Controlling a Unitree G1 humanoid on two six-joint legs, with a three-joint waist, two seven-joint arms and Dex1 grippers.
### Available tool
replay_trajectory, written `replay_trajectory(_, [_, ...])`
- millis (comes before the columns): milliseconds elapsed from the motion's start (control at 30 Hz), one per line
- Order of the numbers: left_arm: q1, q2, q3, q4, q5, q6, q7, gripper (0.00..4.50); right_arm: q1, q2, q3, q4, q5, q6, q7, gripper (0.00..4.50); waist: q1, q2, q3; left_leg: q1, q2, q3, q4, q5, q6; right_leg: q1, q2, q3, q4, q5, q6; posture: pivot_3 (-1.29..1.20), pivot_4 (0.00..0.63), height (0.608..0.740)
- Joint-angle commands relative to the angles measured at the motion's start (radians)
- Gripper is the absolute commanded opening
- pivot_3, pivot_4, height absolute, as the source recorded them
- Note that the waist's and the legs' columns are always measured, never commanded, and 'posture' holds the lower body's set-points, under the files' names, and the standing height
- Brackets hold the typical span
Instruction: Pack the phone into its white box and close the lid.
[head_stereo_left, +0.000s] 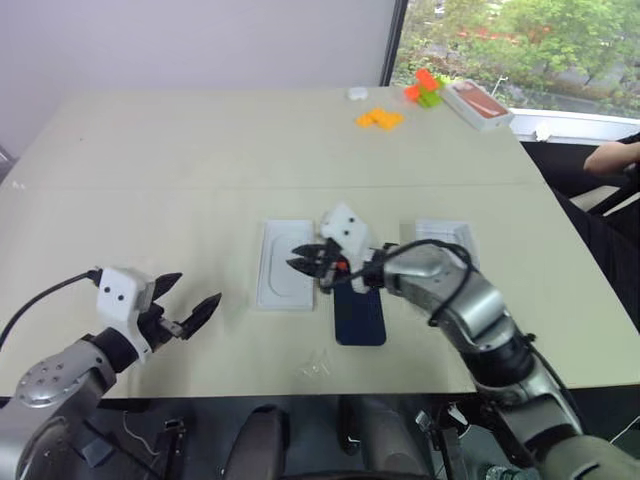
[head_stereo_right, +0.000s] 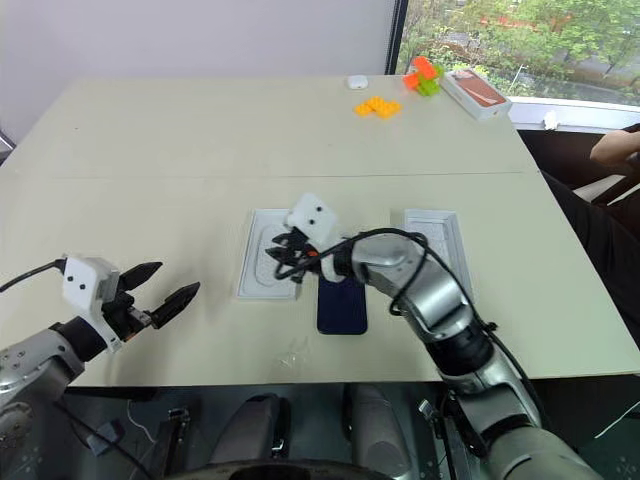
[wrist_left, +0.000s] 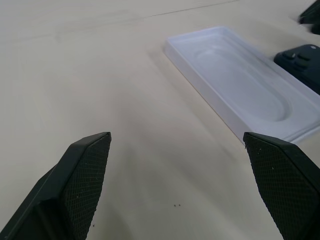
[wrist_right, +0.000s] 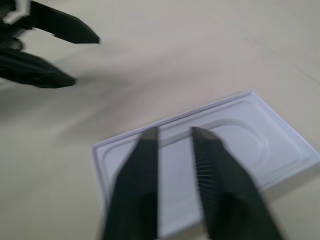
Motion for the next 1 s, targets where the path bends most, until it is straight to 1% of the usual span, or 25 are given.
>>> replay_trajectory(33, [0.016, -0.016, 0.035, 0.013, 0.039, -0.046, -0.075, 4.50, -0.049, 0.033, 0.071, 0.041, -0.080, 0.017, -0.036, 0.12, 0.000, 0.000, 0.000, 0.000, 0.000, 0.000, 0.000, 0.000, 0.000, 0.000, 0.000, 0.000, 0.000, 0.000, 0.000, 0.00, 0.150, 0.733])
replay_trajectory(133, [0.024, -0.036, 0.055, 0.027, 0.054, -0.052, -0.106, 4.50, -0.082, 0.038, 0.096, 0.071, -0.074, 0.090, 0.004, 0.12, 0.004, 0.000, 0.000, -0.001, 0.000, -0.001, 0.000, 0.000, 0.000, 0.000, 0.000, -0.001, 0.000, 0.000, 0.000, 0.00, 0.150, 0.733])
replay_trajectory(367, [0.050, -0.060, 0.079, 0.022, 0.055, -0.035, -0.167, 4.50, -0.132, 0.014, 0.175, 0.128, -0.107, 0.182, 0.063, 0.12, -0.001, 0.000, 0.000, 0.000, 0.000, -0.001, 0.000, 0.000, 0.000, 0.000, 0.000, -0.001, 0.001, 0.000, 0.000, 0.00, 0.150, 0.733])
replay_trajectory(633, [0.044, -0.069, 0.076, 0.021, 0.072, -0.028, -0.201, 4.50, -0.126, 0.015, 0.206, 0.156, -0.132, 0.195, 0.085, 0.12, -0.001, 0.000, 0.000, 0.001, 0.003, -0.001, 0.000, 0.000, 0.000, 0.000, 0.002, -0.001, 0.001, 0.000, 0.001, 0.00, 0.150, 0.733])
replay_trajectory(733, [0.028, -0.075, 0.074, 0.027, 0.069, -0.022, -0.203, 4.50, -0.114, 0.020, 0.160, 0.125, -0.142, 0.103, 0.074, 0.12, -0.001, 0.000, 0.000, 0.002, 0.003, -0.001, 0.000, 0.000, 0.000, 0.000, 0.002, -0.001, 0.001, 0.000, 0.001, 0.00, 0.150, 0.733])
replay_trajectory(833, [0.018, -0.085, 0.072, 0.021, 0.060, -0.008, -0.202, 4.50, -0.074, 0.015, 0.057, 0.026, -0.117, -0.066, 0.078, 0.12, -0.001, 0.000, 0.000, 0.001, 0.003, -0.001, 0.000, 0.000, 0.000, 0.000, 0.003, -0.001, 0.001, 0.000, 0.001, 0.00, 0.150, 0.733])
replay_trajectory(867, [0.015, -0.087, 0.070, 0.018, 0.058, -0.003, -0.202, 4.50, -0.059, 0.011, 0.019, -0.006, -0.104, -0.096, 0.080, 0.12, -0.001, 0.000, 0.000, 0.001, 0.003, -0.001, 0.000, 0.000, 0.000, 0.000, 0.003, -0.001, 0.001, 0.000, 0.001, 0.00, 0.150, 0.733])
replay_trajectory(933, [0.015, -0.094, 0.063, 0.004, 0.058, 0.006, -0.204, 4.50, -0.026, -0.021, -0.045, -0.070, -0.068, -0.094, 0.104, 0.12, -0.001, 0.000, 0.000, 0.000, 0.003, -0.001, 0.000, 0.000, 0.000, -0.001, 0.003, -0.001, 0.001, 0.000, 0.001, 0.00, 0.150, 0.733])
replay_trajectory(1000, [0.017, -0.101, 0.058, -0.009, 0.060, 0.013, -0.203, 4.50, 0.004, -0.060, -0.079, -0.114, -0.047, -0.084, 0.131, 0.12, 0.001, 0.000, 0.000, 0.000, 0.003, -0.001, 0.000, 0.000, 0.000, -0.001, 0.002, -0.001, 0.001, 0.000, 0.001, 0.00, 0.150, 0.733])
